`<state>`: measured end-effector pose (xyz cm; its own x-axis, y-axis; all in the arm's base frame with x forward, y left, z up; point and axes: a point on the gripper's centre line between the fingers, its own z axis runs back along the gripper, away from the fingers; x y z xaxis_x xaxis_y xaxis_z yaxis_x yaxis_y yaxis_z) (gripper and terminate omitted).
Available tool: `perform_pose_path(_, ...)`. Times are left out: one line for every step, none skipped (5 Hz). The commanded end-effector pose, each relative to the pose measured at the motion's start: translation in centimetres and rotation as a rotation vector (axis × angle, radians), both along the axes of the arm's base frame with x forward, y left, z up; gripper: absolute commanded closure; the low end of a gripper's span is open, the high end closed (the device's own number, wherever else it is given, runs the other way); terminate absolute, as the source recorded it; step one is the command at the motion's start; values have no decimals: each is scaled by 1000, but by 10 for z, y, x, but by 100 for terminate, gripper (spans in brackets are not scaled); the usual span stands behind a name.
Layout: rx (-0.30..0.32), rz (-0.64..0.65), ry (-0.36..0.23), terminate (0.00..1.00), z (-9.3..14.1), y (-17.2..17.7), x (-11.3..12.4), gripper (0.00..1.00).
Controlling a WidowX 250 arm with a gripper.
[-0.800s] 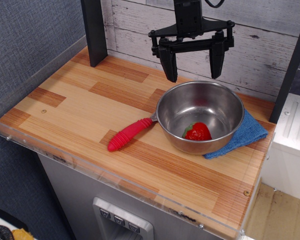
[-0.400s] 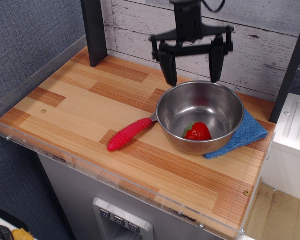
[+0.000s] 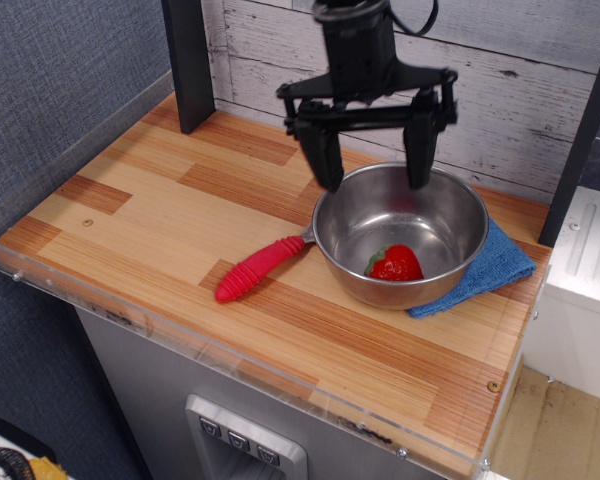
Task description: Pick up the red spoon and place it at the back left corner of the table
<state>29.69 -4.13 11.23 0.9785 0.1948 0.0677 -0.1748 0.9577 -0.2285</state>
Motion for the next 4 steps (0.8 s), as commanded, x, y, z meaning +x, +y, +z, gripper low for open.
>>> perform_pose_path(62,-161,-109,0,2,0,-43,0)
perform_pose_path(157,-264,-132,0,-13,14,-54,0)
perform_pose_path(186,-182,-97,0,-28,47,-52,0)
perform_pose_path(210,-132,-78,0,-38,74,-41,0)
